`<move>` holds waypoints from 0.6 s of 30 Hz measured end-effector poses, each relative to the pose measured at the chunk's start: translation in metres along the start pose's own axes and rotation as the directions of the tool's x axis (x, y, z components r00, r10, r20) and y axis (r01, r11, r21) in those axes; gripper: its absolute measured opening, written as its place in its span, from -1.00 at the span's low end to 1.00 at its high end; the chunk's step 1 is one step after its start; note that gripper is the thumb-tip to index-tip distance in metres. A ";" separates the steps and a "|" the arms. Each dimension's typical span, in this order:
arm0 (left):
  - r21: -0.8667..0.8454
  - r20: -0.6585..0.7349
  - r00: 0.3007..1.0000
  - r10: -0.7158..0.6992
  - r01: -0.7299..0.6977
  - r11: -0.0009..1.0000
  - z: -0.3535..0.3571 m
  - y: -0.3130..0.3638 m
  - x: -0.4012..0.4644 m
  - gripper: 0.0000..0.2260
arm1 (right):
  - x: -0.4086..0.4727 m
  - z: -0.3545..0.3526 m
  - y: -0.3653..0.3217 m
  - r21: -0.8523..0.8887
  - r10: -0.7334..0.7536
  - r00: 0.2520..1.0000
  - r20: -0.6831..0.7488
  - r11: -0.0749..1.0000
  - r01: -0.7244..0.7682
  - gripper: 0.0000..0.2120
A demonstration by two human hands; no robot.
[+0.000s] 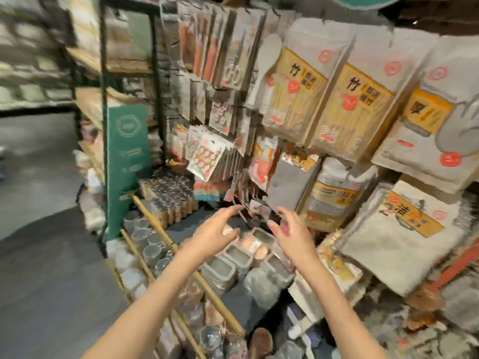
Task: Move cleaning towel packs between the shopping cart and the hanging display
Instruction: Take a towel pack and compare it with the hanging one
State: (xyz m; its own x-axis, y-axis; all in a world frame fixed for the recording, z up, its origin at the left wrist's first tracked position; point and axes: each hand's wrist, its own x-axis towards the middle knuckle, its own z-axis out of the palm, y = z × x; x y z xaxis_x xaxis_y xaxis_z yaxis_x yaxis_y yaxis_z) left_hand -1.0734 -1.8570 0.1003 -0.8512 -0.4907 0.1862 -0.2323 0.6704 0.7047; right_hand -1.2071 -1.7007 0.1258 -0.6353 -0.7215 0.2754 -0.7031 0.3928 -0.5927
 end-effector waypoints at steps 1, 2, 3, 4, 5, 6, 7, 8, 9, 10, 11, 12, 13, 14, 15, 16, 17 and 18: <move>0.018 -0.028 0.999 -0.025 0.026 1.000 -0.017 -0.013 -0.012 -0.51 | 0.007 0.018 -0.020 -0.029 -0.077 0.996 0.046 0.996 0.079 -0.55; 0.035 -0.067 0.997 -0.050 0.053 0.998 -0.034 -0.026 -0.026 -0.51 | 0.014 0.036 -0.040 -0.047 -0.147 0.985 0.095 0.987 0.152 -0.54; 0.044 -0.112 0.991 -0.077 0.082 0.996 -0.051 -0.041 -0.039 -0.51 | 0.018 0.054 -0.061 -0.052 -0.210 0.967 0.146 0.974 0.219 -0.53; 0.046 -0.158 0.981 -0.108 0.117 0.992 -0.068 -0.055 -0.053 -0.51 | 0.023 0.073 -0.081 -0.043 -0.263 0.945 0.194 0.960 0.276 -0.51; 0.048 -0.201 0.969 -0.144 0.157 0.986 -0.086 -0.069 -0.067 -0.51 | 0.026 0.091 -0.102 -0.026 -0.312 0.920 0.235 0.945 0.327 -0.49; 0.052 -0.241 0.954 -0.178 0.196 0.979 -0.104 -0.084 -0.082 -0.51 | 0.028 0.110 -0.122 -0.003 -0.355 0.896 0.269 0.929 0.369 -0.48; 0.051 -0.279 0.936 -0.212 0.235 0.971 -0.121 -0.098 -0.097 -0.50 | 0.029 0.128 -0.143 0.019 -0.392 0.871 0.295 0.914 0.405 -0.47; 0.048 -0.320 0.916 -0.244 0.273 0.961 -0.138 -0.110 -0.112 -0.50 | 0.030 0.147 -0.163 0.041 -0.425 0.848 0.316 0.899 0.435 -0.47; 0.055 -0.360 0.891 -0.277 0.317 0.947 -0.154 -0.121 -0.127 -0.50 | 0.031 0.165 -0.183 0.063 -0.462 0.823 0.330 0.881 0.469 -0.47; 0.072 -0.402 0.863 -0.304 0.361 0.930 -0.170 -0.132 -0.142 -0.51 | 0.031 0.184 -0.203 0.087 -0.501 0.795 0.341 0.859 0.504 -0.46; 0.090 -0.441 0.836 -0.327 0.403 0.911 -0.185 -0.145 -0.156 -0.51 | 0.031 0.202 -0.223 0.108 -0.541 0.763 0.354 0.834 0.541 -0.45; 0.105 -0.475 0.811 -0.341 0.437 0.893 -0.200 -0.159 -0.171 -0.50 | 0.031 0.220 -0.244 0.126 -0.573 0.731 0.371 0.811 0.571 -0.41; 0.114 -0.498 0.791 -0.356 0.467 0.877 -0.214 -0.173 -0.186 -0.50 | 0.030 0.238 -0.265 0.146 -0.596 0.702 0.391 0.793 0.592 -0.33; 0.120 -0.520 0.771 -0.368 0.493 0.862 -0.229 -0.186 -0.200 -0.50 | 0.029 0.256 -0.285 0.173 -0.612 0.677 0.409 0.781 0.601 -0.22; 0.115 -0.539 0.748 -0.387 0.521 0.846 -0.245 -0.199 -0.215 -0.49 | 0.030 0.275 -0.305 0.198 -0.626 0.656 0.422 0.770 0.607 -0.14; 0.109 -0.558 0.726 -0.402 0.545 0.831 -0.262 -0.214 -0.229 -0.49 | 0.031 0.296 -0.324 0.220 -0.644 0.635 0.427 0.755 0.618 -0.11; 0.104 -0.581 0.702 -0.412 0.566 0.818 -0.279 -0.229 -0.242 -0.49 | 0.032 0.315 -0.344 0.242 -0.666 0.615 0.422 0.736 0.632 -0.09; 0.098 -0.606 0.677 -0.417 0.585 0.805 -0.295 -0.243 -0.255 -0.49 | 0.032 0.332 -0.364 0.265 -0.685 0.591 0.427 0.719 0.643 -0.10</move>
State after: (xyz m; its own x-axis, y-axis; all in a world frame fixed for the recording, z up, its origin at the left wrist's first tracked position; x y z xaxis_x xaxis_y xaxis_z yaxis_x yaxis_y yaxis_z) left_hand -0.6612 -2.0591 0.0837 -0.1940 -0.9494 0.2469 -0.7309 0.3077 0.6092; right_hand -0.8652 -2.0563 0.0995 0.2426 -0.9385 0.2457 -0.8293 -0.3320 -0.4495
